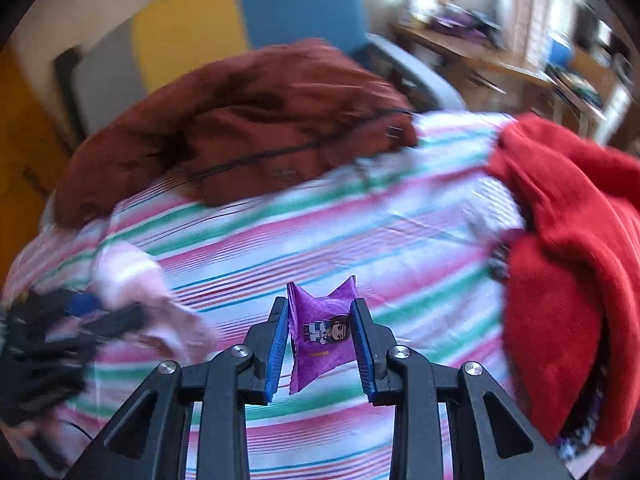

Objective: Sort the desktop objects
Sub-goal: 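Carry the sock and packet over the gold tray and open both tools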

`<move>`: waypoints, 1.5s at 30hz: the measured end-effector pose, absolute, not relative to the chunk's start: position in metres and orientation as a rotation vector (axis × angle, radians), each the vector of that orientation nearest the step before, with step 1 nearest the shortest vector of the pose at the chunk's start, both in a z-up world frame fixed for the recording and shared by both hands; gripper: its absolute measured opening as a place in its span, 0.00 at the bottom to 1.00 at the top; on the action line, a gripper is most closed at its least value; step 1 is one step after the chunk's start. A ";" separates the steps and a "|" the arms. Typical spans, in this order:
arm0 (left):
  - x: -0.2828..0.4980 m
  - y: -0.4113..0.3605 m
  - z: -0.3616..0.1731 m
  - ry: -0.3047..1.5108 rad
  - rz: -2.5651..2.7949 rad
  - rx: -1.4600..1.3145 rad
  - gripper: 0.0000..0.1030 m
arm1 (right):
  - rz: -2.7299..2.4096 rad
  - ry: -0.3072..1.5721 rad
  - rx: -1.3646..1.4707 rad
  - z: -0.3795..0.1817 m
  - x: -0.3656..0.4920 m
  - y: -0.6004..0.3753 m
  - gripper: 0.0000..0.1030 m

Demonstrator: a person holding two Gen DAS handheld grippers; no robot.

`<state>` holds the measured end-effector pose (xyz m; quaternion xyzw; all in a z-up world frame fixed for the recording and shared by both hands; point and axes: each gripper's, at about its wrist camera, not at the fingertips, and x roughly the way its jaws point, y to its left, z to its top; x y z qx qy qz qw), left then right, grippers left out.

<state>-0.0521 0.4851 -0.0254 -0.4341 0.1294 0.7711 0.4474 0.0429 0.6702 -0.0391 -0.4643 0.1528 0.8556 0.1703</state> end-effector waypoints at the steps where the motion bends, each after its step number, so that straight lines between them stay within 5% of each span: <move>1: -0.051 0.458 -0.011 0.310 1.959 -1.058 0.37 | 2.464 0.419 -1.332 -0.038 0.040 0.661 0.30; 13: -0.038 0.234 0.055 0.335 2.440 -0.920 0.37 | 2.852 0.300 -1.453 0.009 -0.026 0.471 0.30; 28: -0.060 0.079 -0.016 0.185 2.666 -1.147 0.41 | 3.047 0.159 -1.679 -0.005 -0.113 0.227 0.33; 39: -0.058 0.061 -0.020 0.064 2.677 -1.119 0.59 | 3.045 0.185 -1.727 -0.017 -0.106 0.211 0.33; 42: -0.054 0.057 -0.014 0.050 2.695 -1.099 0.78 | 3.065 0.215 -1.700 -0.013 -0.097 0.214 0.34; 45: -0.049 0.055 -0.006 0.053 2.726 -1.078 0.80 | 3.087 0.237 -1.655 -0.008 -0.087 0.217 0.40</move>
